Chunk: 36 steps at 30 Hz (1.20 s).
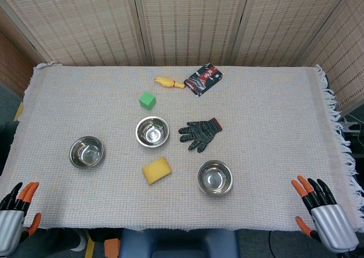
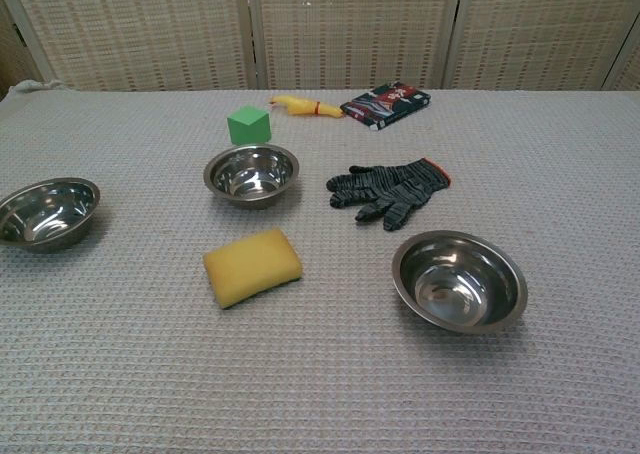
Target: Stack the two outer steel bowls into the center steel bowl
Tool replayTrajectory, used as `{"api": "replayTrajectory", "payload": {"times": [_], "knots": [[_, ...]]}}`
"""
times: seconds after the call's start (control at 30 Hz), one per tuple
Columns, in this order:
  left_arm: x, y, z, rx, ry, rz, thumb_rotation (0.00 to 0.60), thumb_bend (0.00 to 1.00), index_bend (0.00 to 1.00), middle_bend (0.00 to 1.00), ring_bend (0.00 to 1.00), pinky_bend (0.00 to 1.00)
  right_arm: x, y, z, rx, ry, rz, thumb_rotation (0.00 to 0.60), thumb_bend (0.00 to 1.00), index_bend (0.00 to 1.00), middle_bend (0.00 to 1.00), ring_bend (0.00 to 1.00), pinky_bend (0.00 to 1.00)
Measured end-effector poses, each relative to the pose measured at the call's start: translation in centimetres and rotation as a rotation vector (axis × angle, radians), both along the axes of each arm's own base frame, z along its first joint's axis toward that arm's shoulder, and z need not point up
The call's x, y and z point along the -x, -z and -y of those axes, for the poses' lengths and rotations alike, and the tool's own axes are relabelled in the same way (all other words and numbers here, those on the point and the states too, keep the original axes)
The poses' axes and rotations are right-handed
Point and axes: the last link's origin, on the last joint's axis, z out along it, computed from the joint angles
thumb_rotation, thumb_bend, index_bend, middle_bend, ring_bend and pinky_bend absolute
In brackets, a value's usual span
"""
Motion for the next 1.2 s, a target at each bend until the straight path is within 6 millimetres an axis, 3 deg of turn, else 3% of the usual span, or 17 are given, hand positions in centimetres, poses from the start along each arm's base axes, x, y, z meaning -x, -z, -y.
{"api": "replayTrajectory", "payload": {"times": [0.27, 0.6, 0.87, 1.13, 1.2], "knots": [[-0.1, 2.1, -1.6, 0.044, 0.051, 0.012, 0.6, 0.41, 0.02, 0.1, 0.05, 0.21, 0.0, 0.3, 0.2, -0.001, -0.001, -0.008, 0.6, 0.2, 0.0, 0.0, 0.0, 0.0], [-0.7, 8.6, -8.9, 0.1, 0.164, -0.055, 0.6, 0.41, 0.08, 0.1, 0.04, 0.2, 0.4, 1.1, 1.3, 0.0, 0.029, -0.045, 0.6, 0.2, 0.0, 0.0, 0.0, 0.0], [0.7, 11.7, -14.4, 0.069, 0.198, -0.242, 0.6, 0.41, 0.15, 0.1, 0.03, 0.2, 0.6, 1.0, 1.8, 0.015, 0.052, -0.043, 0.6, 0.2, 0.0, 0.0, 0.0, 0.0], [2.4, 13.2, -18.1, 0.061, 0.178, -0.348, 0.6, 0.41, 0.36, 0.13, 0.03, 0.2, 0.6, 1.0, 1.7, 0.009, 0.058, -0.04, 0.6, 0.2, 0.0, 0.0, 0.0, 0.0], [2.8, 13.3, -18.6, 0.054, 0.172, -0.357, 0.6, 0.41, 0.47, 0.16, 0.05, 0.2, 0.5, 1.1, 1.6, 0.0, 0.055, -0.04, 0.6, 0.2, 0.0, 0.0, 0.0, 0.0]]}}
